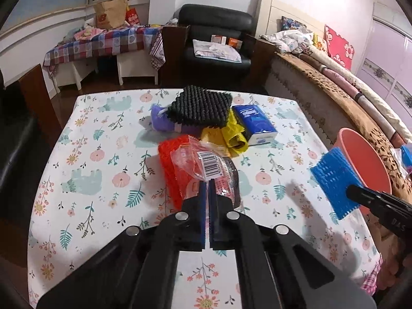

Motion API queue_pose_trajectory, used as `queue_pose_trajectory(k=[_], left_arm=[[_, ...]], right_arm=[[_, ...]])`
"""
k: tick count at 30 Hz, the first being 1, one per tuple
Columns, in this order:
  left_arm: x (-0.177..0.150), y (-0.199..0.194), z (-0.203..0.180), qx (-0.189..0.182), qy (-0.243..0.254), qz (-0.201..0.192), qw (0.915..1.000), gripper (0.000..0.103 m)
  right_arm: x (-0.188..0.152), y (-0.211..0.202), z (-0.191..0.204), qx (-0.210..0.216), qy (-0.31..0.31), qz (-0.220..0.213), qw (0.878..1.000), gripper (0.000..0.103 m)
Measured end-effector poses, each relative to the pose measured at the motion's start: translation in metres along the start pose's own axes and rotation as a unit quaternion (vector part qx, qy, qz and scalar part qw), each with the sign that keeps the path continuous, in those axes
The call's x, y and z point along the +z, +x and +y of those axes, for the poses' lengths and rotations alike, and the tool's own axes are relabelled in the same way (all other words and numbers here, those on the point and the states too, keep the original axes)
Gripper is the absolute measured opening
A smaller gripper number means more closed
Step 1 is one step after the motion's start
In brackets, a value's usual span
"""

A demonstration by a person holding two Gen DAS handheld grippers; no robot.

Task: Collect trash
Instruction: 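Carry the blue foam net and clear bag over the pink bucket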

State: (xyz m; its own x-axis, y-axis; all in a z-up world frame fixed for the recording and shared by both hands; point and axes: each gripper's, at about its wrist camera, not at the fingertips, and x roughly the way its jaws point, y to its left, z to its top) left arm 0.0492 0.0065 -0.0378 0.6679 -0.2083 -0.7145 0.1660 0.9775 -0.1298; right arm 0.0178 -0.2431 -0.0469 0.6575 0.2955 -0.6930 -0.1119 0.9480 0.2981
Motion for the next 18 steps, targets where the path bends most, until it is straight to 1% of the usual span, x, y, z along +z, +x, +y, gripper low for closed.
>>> queue_pose_trajectory(k=[6,11,18], left_arm=[[0.01,-0.025,-0.014,-0.019,0.012,-0.029,0.9993,0.0],[0.022,-0.043,-0.033,-0.044,0.029,-0.054,0.9971,0.0],[0.036,-0.05,-0.066,-0.078,0.057,-0.072,0.9927,0.0]], right_arm=[[0.001,-0.007,-0.003,0.003,0.005,-0.01,1.0,0.007],[0.001,-0.016,-0.008,0.001,0.011,-0.02,1.0,0.007],[0.003,-0.029,-0.02,-0.007,0.027,-0.038,0.999,0.007]])
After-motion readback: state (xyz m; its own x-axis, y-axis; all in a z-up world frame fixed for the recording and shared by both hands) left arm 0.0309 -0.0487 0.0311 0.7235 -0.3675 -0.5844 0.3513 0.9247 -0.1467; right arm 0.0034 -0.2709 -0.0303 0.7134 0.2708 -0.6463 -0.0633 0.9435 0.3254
